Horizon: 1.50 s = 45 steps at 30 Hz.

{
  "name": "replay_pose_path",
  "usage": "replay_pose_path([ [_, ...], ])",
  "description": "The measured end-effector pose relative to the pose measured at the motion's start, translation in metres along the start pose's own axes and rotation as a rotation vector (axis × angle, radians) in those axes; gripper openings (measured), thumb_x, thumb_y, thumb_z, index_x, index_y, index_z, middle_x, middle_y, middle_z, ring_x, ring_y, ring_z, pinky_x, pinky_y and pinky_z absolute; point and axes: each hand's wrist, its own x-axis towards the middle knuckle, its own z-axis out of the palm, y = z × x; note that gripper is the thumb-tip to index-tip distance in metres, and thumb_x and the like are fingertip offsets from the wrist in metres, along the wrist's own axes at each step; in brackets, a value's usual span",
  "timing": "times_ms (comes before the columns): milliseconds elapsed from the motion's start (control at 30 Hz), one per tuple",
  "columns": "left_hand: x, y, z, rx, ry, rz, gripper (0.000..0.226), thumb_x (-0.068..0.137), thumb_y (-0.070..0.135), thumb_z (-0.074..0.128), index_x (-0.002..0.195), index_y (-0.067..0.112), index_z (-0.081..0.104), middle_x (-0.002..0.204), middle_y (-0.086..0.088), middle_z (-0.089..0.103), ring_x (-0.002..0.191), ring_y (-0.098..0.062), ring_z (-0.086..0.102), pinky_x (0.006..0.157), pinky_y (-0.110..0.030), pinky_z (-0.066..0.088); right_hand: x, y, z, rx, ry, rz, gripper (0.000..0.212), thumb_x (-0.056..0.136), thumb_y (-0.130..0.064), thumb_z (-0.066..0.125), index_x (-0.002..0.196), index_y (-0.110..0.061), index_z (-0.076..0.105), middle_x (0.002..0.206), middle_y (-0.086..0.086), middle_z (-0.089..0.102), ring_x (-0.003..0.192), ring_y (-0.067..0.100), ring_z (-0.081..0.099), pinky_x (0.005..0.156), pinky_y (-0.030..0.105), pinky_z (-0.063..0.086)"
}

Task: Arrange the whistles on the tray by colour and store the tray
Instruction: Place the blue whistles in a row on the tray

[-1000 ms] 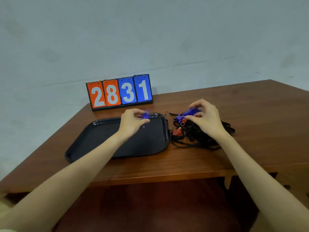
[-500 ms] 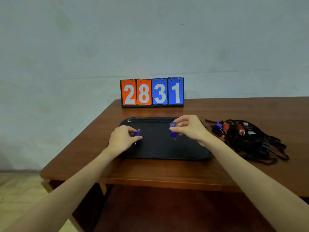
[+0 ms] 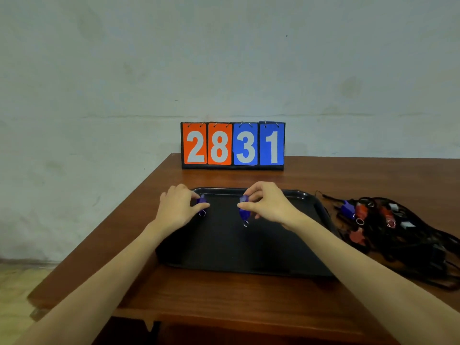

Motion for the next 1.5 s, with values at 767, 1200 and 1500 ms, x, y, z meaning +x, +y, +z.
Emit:
replay_pose_path([
  [767, 0.001, -0.015, -0.009, -0.09, -0.103, 0.227, 0.045, 0.092, 0.021, 0.061, 0.136, 0.022, 0.053, 0.143, 0.007, 0.049, 0.132, -0.015, 0.044, 0.107, -0.033, 0.037, 0.052, -0.011, 0.048, -0.298, -0.032, -0.109, 0.044, 0.087, -0.024, 0.067, 0.126, -0.007, 0.055, 0.113, 0.009, 0.065, 0.102, 0.018, 0.063, 0.087, 0.029, 0.053],
  [1200, 0.007, -0.028, -0.011, -0.096, -0.107, 0.244, 0.043, 0.092, 0.012, 0.06, 0.133, 0.02, 0.055, 0.141, 0.005, 0.052, 0.13, -0.016, 0.046, 0.106, -0.033, 0.039, 0.07, -0.02, 0.077, -0.105, 0.045, -0.004, 0.034, 0.089, -0.018, 0.064, 0.12, -0.004, 0.059, 0.11, 0.011, 0.066, 0.1, 0.017, 0.062, 0.081, 0.024, 0.047],
  [1500, 0.001, -0.031, -0.013, -0.093, -0.067, 0.248, 0.034, 0.094, 0.014, 0.055, 0.127, 0.02, 0.061, 0.132, 0.0, 0.06, 0.12, -0.015, 0.053, 0.098, -0.028, 0.044, 0.06, -0.014, 0.067, -0.273, 0.031, -0.12, 0.044, 0.093, -0.019, 0.058, 0.135, -0.011, 0.049, 0.126, 0.007, 0.057, 0.111, 0.017, 0.057, 0.095, 0.028, 0.047],
])
